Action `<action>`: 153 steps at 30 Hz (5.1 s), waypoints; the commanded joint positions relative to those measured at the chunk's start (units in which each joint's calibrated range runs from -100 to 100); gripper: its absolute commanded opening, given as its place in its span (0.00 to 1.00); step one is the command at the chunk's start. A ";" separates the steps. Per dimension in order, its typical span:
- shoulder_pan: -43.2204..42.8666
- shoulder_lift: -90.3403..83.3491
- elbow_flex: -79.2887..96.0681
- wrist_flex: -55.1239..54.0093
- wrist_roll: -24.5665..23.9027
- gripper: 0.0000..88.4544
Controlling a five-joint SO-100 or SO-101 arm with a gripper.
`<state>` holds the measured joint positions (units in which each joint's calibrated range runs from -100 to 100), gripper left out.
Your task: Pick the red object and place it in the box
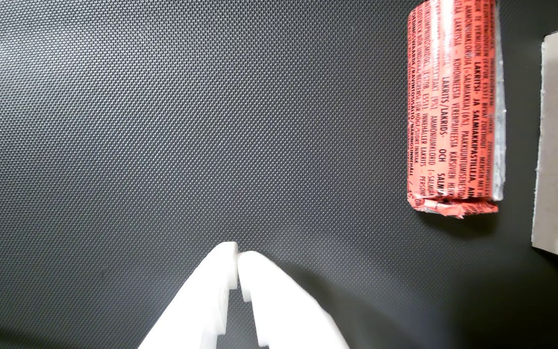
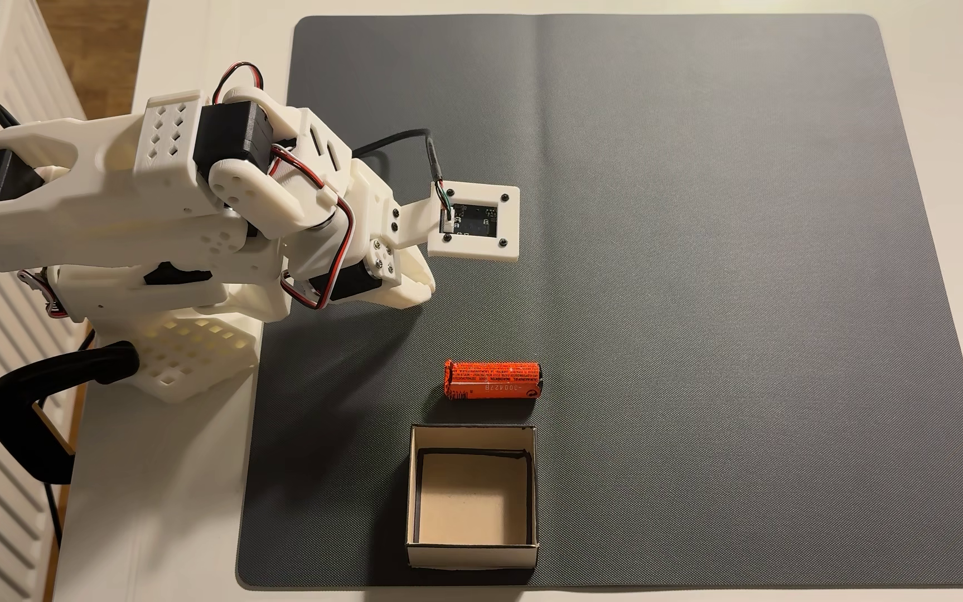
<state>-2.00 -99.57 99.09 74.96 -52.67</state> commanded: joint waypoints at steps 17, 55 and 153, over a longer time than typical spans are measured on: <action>0.00 0.59 0.73 0.74 -0.05 0.01; 9.35 0.84 -12.15 -8.70 0.00 0.01; 27.32 43.79 -39.72 -23.47 14.49 0.01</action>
<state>21.46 -55.15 60.04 52.52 -39.99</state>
